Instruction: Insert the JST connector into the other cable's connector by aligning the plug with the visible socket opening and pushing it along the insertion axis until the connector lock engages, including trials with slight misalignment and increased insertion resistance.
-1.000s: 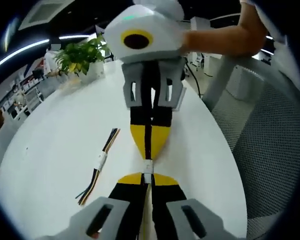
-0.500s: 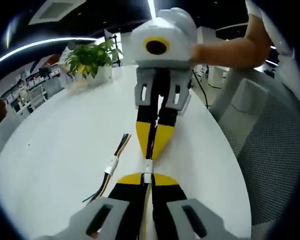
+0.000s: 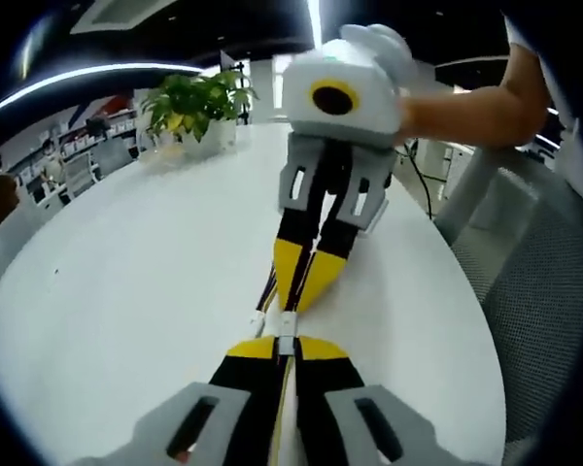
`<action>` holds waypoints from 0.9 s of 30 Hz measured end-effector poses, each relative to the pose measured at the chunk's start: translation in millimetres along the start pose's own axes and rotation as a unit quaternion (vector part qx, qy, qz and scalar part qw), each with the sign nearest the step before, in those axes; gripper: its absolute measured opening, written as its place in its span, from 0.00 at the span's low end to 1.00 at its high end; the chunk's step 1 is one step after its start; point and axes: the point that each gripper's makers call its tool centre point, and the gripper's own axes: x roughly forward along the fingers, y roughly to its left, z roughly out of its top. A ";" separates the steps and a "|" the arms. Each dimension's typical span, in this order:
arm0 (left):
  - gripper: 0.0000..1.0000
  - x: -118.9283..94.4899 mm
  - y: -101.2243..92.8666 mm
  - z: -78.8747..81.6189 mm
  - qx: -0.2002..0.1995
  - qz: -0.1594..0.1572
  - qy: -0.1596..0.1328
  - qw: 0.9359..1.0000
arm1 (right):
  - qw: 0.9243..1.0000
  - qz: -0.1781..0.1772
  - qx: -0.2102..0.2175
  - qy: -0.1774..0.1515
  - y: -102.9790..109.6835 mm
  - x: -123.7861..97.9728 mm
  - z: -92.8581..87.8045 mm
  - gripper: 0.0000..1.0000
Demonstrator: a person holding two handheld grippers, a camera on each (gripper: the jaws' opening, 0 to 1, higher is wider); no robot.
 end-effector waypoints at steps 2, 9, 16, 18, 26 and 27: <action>0.00 0.5 0.9 -1.5 -0.003 0.001 0.004 1.000 | 1.000 -0.004 0.001 0.000 -0.5 1.8 0.0 0.00; 0.04 -1.4 3.9 -9.3 -0.039 0.017 0.016 0.999 | 1.000 -0.004 0.000 0.009 -0.7 4.4 -8.0 0.00; 0.04 -4.4 5.2 -10.3 -0.038 0.022 0.022 0.999 | 1.000 -0.009 0.013 0.014 -4.1 2.8 -10.3 0.04; 0.04 -6.9 5.0 -7.7 -0.042 0.023 0.018 0.999 | 1.000 -0.009 0.017 0.015 -3.6 1.3 -10.3 0.10; 0.05 -27.8 10.4 10.9 -0.059 0.043 -0.014 0.997 | 0.999 -0.028 0.042 -0.014 -5.8 -19.5 9.4 0.15; 0.05 -31.6 11.5 14.2 -0.063 0.046 -0.020 0.997 | 0.998 -0.030 0.050 -0.021 -6.1 -22.9 12.8 0.16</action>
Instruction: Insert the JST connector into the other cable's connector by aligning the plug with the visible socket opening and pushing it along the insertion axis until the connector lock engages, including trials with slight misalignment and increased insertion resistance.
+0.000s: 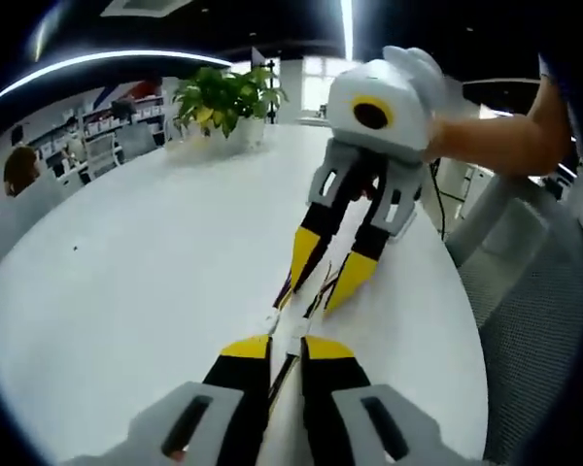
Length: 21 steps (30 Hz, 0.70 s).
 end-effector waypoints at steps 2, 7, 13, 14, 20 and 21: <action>0.05 -10.0 -1.4 15.4 -0.023 0.002 -0.032 0.999 | 1.000 -0.004 0.025 -0.013 1.1 -8.3 7.9 0.16; 0.11 -37.8 0.9 45.4 -0.039 0.023 -0.081 0.996 | 0.995 -0.038 0.057 -0.066 -0.1 -35.1 38.1 0.29; 0.16 -80.6 -11.4 60.3 -0.055 0.052 -0.119 0.990 | 0.991 -0.062 0.053 -0.108 11.5 -74.1 59.6 0.32; 0.19 -90.3 -14.9 59.3 -0.060 0.063 -0.121 0.989 | 0.990 -0.064 0.055 -0.115 15.6 -81.6 61.8 0.34; 0.34 -144.4 -35.6 57.7 -0.090 0.121 -0.166 0.975 | 0.984 -0.088 0.050 -0.148 32.7 -113.1 71.6 0.49; 0.36 -153.9 -39.8 54.7 -0.097 0.127 -0.166 0.973 | 0.983 -0.095 0.043 -0.153 36.4 -119.4 72.9 0.48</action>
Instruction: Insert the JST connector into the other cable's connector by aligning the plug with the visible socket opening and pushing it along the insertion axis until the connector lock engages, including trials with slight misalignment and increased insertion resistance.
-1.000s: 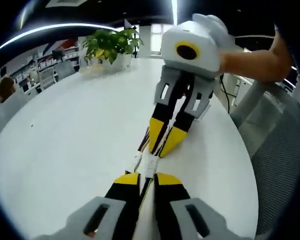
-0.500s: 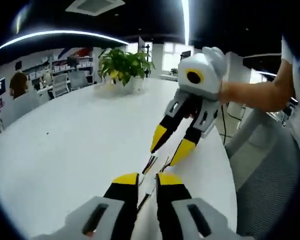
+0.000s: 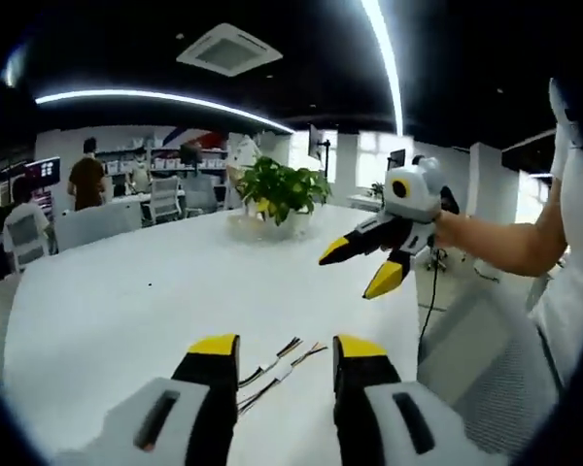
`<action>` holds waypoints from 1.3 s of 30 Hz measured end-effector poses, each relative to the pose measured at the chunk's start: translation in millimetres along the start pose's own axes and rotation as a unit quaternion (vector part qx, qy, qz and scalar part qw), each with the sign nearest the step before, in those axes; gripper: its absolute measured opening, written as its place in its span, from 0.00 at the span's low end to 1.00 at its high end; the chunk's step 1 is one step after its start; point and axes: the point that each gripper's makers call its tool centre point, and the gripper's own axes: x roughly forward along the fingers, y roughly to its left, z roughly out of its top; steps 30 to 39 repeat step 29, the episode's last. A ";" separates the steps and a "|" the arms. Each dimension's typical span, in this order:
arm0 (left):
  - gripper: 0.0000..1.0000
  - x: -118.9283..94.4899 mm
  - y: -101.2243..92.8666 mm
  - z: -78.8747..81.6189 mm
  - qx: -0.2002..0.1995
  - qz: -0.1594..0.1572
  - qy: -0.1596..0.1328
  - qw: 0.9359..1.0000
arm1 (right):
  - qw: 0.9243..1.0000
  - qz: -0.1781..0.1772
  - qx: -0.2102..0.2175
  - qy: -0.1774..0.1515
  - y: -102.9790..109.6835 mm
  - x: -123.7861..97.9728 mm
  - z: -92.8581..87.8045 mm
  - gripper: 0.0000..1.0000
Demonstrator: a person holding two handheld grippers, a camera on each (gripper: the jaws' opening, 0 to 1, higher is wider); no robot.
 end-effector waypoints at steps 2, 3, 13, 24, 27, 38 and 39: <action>0.41 -12.0 0.0 -0.2 -0.004 0.012 -0.003 1.000 | 1.000 0.000 -0.001 -0.005 5.4 -7.5 1.6 0.50; 0.45 -21.5 1.8 -1.8 -0.009 0.028 -0.002 1.000 | 1.000 0.001 0.001 -0.009 9.5 -12.8 1.7 0.50; 0.54 -84.3 -7.4 -16.4 -0.024 0.097 -0.017 0.995 | 0.998 -0.044 0.022 -0.031 26.6 -56.4 -15.9 0.51; 0.72 -104.0 -30.0 -62.1 -0.076 0.128 -0.006 0.989 | 0.993 -0.084 0.077 -0.044 46.7 -82.6 -54.1 0.71; 0.87 -100.0 -37.2 -73.0 -0.117 0.108 -0.008 0.987 | 0.988 -0.109 0.106 -0.036 41.8 -84.9 -67.8 0.87; 0.90 -99.1 -33.1 -81.8 -0.116 0.118 0.001 0.986 | 0.985 -0.119 0.121 -0.040 39.8 -84.3 -72.6 0.97; 0.90 -99.1 -33.1 -81.8 -0.116 0.118 0.001 0.986 | 0.985 -0.119 0.121 -0.040 39.8 -84.3 -72.6 0.97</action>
